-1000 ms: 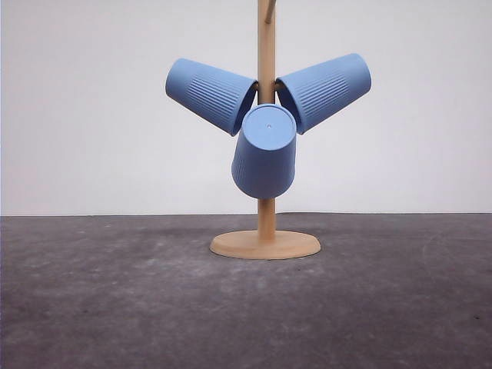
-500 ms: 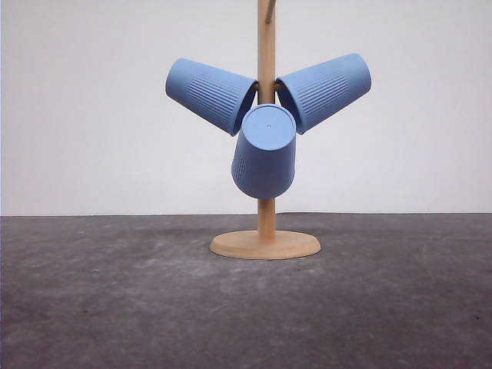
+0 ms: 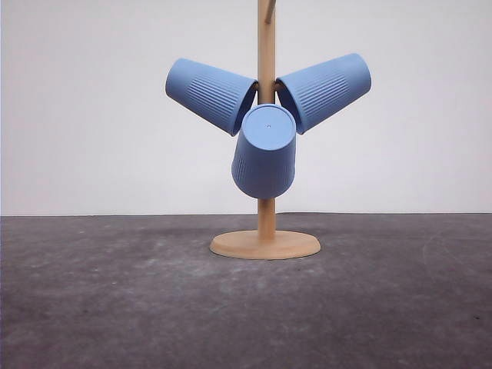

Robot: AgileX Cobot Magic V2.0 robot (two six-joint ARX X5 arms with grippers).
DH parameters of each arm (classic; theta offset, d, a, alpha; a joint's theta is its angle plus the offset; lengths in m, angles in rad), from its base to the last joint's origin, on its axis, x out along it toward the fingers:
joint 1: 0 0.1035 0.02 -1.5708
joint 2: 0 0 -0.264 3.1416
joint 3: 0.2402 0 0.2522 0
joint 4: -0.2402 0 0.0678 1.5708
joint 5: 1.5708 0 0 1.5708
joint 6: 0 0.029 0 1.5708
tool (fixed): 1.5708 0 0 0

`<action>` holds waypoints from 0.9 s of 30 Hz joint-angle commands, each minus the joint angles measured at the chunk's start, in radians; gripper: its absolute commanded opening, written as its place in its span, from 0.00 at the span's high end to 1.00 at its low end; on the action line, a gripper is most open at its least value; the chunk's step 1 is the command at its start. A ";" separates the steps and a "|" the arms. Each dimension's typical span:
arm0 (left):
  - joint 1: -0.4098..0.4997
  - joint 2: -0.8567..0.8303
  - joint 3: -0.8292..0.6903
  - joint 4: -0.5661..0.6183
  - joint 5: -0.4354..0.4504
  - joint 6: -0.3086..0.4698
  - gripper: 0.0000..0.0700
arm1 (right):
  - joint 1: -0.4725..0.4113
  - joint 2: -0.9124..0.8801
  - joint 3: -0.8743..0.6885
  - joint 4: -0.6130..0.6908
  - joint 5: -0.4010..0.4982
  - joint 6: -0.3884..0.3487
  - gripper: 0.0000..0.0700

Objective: Place three cups

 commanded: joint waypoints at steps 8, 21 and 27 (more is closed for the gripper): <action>-0.001 0.000 -0.013 0.016 -0.002 0.003 0.98 | -0.001 -0.002 -0.004 0.011 0.001 0.010 0.98; -0.001 0.000 -0.013 0.016 -0.002 0.003 0.98 | -0.001 -0.002 -0.004 0.011 0.001 0.010 0.98; -0.001 0.000 -0.013 0.016 -0.002 0.003 0.98 | -0.001 -0.002 -0.004 0.011 0.001 0.010 0.98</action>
